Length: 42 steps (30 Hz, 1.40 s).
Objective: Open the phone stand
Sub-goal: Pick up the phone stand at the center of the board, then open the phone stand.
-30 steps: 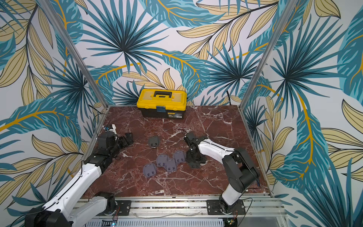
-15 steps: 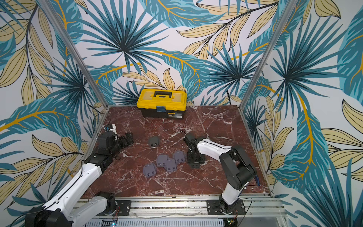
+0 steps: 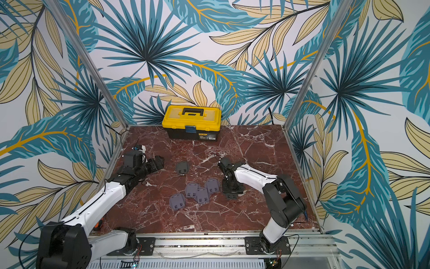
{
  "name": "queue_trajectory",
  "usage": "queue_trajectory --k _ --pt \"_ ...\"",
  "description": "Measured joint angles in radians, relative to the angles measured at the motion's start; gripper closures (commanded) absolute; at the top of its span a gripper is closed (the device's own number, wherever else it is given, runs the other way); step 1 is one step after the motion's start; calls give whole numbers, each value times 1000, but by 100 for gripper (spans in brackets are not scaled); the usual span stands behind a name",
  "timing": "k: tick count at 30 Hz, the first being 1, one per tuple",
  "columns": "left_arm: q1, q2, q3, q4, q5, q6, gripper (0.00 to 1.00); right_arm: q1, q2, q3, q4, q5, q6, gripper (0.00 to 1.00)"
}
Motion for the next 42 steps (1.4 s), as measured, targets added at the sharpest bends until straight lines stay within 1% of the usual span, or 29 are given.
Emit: queue_trajectory --k 3,8,10,12,16,19,21,25,31,35,42 --pt "-68 32 19 -4 19 -14 1 -5 -37 16 -12 -15 -11 62" --pt "-223 95 61 5 36 -27 1 -22 -86 56 -35 -39 -32 62" --pt "-285 135 85 21 47 -32 0 -29 -100 79 -46 -47 -42 62" --pt "-327 167 98 48 67 -41 0 -37 -112 99 -50 -61 -49 63" --pt "-406 225 101 129 113 -69 9 -61 -145 127 -50 -113 -57 64" --pt "-457 259 101 179 127 -78 11 -78 -164 147 -51 -153 -60 64" --pt "-487 275 101 214 139 -87 14 -87 -169 167 -52 -175 -60 64" --pt "-526 289 97 313 176 -113 22 -101 -184 194 -51 -220 -59 65" --pt "-541 292 55 480 214 -142 35 -106 -192 238 -59 -253 -57 66" --pt "-546 298 22 551 235 -158 44 -106 -193 268 -64 -261 -51 66" --pt "-573 300 7 619 242 -166 50 -106 -193 273 -61 -268 -29 67"
